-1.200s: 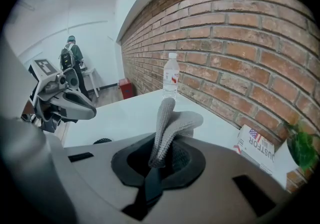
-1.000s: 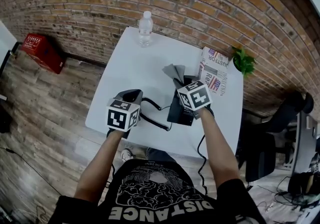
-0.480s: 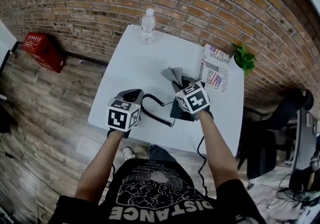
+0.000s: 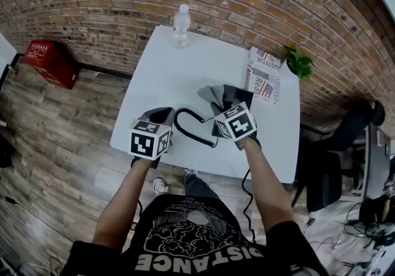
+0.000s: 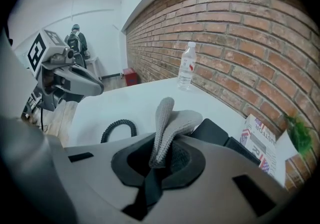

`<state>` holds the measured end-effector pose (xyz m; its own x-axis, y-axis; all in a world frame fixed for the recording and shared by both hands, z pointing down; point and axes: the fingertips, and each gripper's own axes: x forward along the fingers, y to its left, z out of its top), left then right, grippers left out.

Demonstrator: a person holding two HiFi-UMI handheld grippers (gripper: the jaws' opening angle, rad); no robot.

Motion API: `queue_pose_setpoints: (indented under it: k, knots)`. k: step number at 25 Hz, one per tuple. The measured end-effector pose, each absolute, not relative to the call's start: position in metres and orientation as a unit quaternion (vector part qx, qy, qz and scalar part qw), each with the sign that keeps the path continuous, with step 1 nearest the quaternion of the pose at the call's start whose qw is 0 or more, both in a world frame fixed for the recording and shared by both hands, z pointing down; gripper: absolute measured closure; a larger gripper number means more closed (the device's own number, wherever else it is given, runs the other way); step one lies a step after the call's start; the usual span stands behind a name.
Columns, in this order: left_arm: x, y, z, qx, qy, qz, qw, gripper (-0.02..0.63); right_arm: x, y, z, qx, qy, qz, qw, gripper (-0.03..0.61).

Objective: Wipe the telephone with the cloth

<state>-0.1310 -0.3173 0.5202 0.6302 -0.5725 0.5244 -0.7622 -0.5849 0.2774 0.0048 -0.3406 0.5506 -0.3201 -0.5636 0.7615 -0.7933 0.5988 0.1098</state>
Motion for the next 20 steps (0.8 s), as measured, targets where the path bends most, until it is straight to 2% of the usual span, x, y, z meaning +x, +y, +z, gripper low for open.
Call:
queue_pose_setpoints:
  k: [20]
  knots:
    - [-0.137, -0.277, 0.525, 0.886, -0.345, 0.205, 0.234, 0.607, -0.006, -0.277, 0.582, 0.460, -0.781, 0.193, 0.375, 0.566]
